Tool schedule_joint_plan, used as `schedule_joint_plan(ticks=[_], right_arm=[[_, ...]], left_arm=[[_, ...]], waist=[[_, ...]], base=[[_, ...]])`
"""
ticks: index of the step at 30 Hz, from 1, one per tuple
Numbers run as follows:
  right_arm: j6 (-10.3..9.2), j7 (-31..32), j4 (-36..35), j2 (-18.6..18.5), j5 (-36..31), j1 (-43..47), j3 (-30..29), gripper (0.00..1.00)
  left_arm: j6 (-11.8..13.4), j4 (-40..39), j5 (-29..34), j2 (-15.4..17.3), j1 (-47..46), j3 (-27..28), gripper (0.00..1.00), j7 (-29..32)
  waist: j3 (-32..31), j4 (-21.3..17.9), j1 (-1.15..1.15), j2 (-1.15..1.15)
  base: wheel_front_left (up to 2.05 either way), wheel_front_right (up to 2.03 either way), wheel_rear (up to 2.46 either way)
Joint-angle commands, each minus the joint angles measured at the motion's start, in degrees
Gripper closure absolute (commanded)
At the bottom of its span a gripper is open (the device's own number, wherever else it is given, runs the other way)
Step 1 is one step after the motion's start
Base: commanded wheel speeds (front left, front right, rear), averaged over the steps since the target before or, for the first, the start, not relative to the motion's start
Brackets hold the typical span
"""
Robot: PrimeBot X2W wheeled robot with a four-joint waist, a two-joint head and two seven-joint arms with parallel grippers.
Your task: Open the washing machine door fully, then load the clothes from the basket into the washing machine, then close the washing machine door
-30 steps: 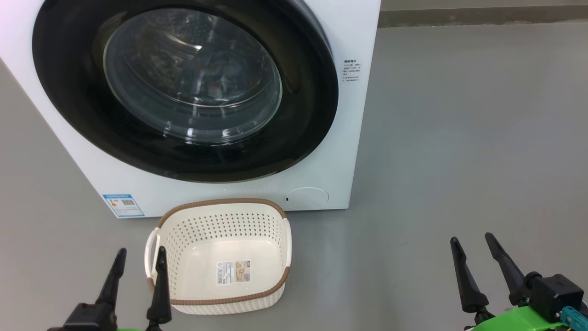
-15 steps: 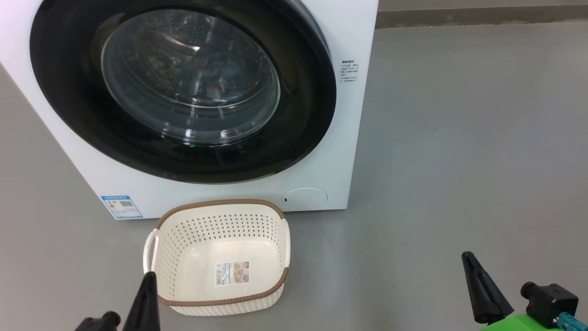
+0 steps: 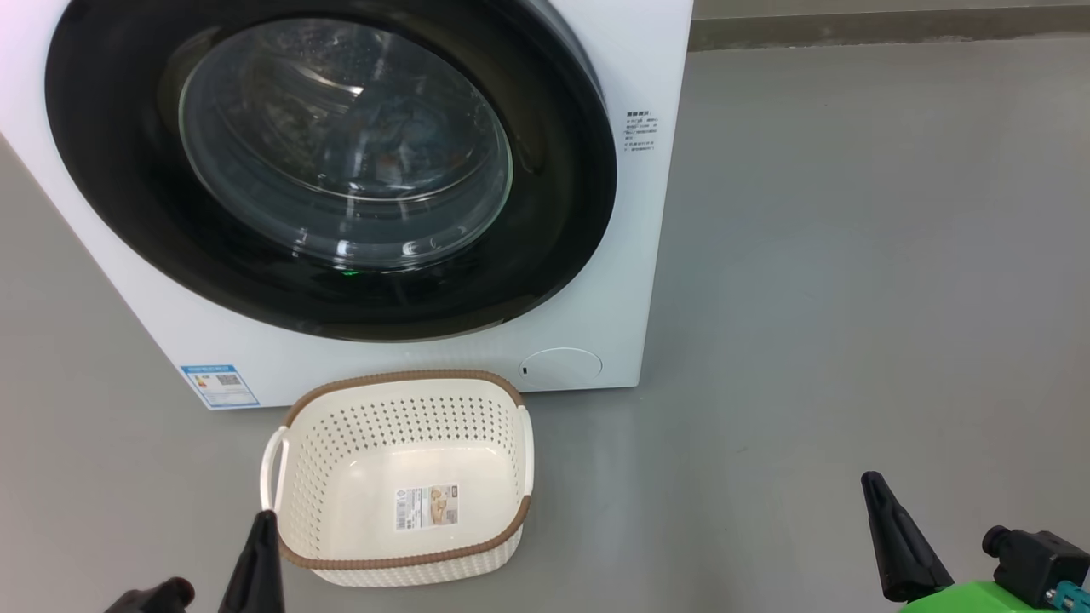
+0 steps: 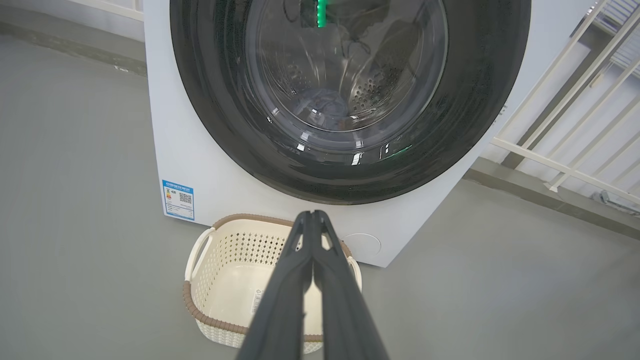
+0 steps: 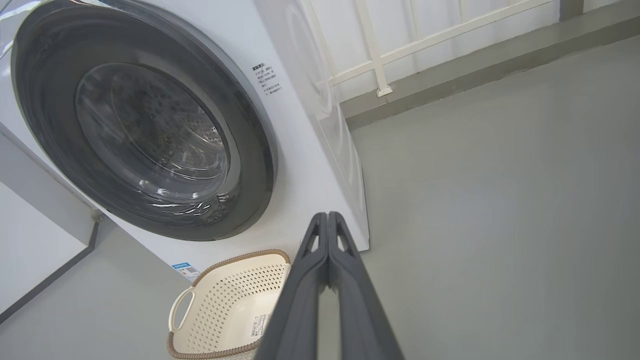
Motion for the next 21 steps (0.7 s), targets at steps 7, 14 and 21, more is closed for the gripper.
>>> schedule_joint_plan(ticks=[7, 14, 21], right_arm=[[-0.04, 0.69, -0.38, -0.9, 6.67, -2.64, 0.44, 1.0], [-0.05, 1.26, 0.24, -1.02, 10.67, -3.16, 0.44, 1.0], [-0.06, 1.95, 0.98, -1.14, 15.31, -3.78, 0.42, 1.0]], left_arm=[[-1.4, -0.34, -5.72, 0.31, -3.13, 1.91, 1.0, 0.99], [-2.0, 0.09, -9.44, 0.18, -3.54, 2.65, 1.0, 1.75], [-2.7, 0.62, -13.75, 0.02, -4.03, 3.53, 1.0, 2.66]], waist=[[-0.02, -0.31, -0.01, 0.0], [-0.04, -0.54, -0.01, 0.0], [-0.06, -0.81, -0.01, 0.0]], base=[[0.0, 0.0, 0.0], [0.0, 0.0, 0.0], [0.0, 0.0, 0.0]])
